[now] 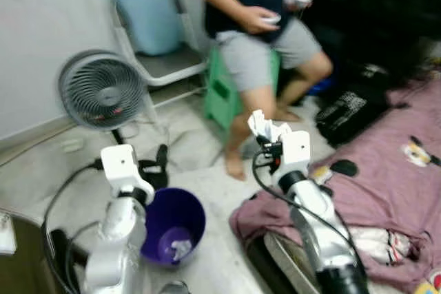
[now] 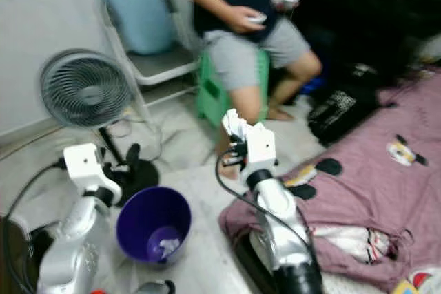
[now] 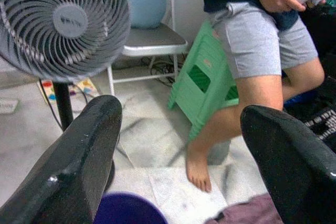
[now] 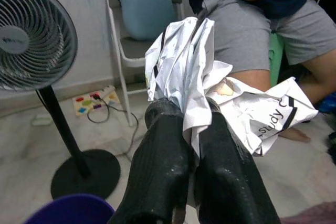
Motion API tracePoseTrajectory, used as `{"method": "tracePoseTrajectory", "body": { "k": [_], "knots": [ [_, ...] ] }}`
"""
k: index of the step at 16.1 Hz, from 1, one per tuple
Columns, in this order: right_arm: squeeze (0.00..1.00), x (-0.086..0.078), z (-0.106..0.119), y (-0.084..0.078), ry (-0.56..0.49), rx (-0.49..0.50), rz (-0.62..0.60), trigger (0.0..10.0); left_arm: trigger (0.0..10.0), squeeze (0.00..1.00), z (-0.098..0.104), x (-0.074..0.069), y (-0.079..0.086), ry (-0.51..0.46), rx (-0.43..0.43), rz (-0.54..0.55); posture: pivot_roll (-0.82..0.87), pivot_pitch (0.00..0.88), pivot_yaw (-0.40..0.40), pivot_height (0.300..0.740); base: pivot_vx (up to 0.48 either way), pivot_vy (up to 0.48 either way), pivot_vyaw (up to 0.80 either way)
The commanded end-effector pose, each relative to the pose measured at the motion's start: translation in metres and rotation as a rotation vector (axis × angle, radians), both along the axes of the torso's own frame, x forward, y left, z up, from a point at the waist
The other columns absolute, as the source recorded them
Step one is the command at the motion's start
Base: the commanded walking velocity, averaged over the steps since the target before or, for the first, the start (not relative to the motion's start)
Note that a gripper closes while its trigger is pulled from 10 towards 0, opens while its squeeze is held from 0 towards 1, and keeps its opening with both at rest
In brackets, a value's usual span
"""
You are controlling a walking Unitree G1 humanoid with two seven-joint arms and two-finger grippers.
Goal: Clean up the room
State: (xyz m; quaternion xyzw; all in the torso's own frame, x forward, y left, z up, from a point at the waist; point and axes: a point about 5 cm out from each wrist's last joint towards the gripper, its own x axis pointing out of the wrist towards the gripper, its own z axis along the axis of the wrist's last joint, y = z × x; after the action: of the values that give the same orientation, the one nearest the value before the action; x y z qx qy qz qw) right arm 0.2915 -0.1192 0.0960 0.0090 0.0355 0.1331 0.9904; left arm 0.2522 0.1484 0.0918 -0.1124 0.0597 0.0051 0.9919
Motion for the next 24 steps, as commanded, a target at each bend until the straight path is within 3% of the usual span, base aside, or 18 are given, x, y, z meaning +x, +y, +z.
{"method": "tracePoseTrajectory", "body": {
  "k": [1, 6, 10, 24],
  "knots": [
    [0.0, 0.004, 0.003, 0.005, -0.011, 0.01, 0.024, 10.0, 10.0, 0.0, 0.004, 0.0, 0.004, -0.015, 0.016, 0.02, 0.14, 0.0, -0.064, 0.74, 0.0, 0.0, 0.0],
    [0.0, 0.011, 0.006, 0.022, -0.021, 0.017, 0.08, 10.0, 10.0, 0.0, 0.003, -0.005, 0.011, -0.012, 0.015, 0.072, 0.16, 0.0, -0.081, 0.74, 0.0, 0.0, 0.0],
    [0.0, 0.005, 0.003, 0.011, -0.03, 0.012, 0.021, 10.0, 10.0, 0.0, 0.004, 0.005, 0.0, -0.01, 0.01, -0.002, 0.1, 0.0, -0.025, 0.74, 0.0, 0.0, 0.0],
    [0.0, 0.005, 0.002, 0.013, -0.02, 0.001, 0.036, 10.0, 10.0, 0.0, 0.003, 0.006, 0.002, 0.004, -0.027, 0.01, 0.1, 0.0, -0.042, 0.74, 0.0, 0.0, 0.78]
  ]
}}
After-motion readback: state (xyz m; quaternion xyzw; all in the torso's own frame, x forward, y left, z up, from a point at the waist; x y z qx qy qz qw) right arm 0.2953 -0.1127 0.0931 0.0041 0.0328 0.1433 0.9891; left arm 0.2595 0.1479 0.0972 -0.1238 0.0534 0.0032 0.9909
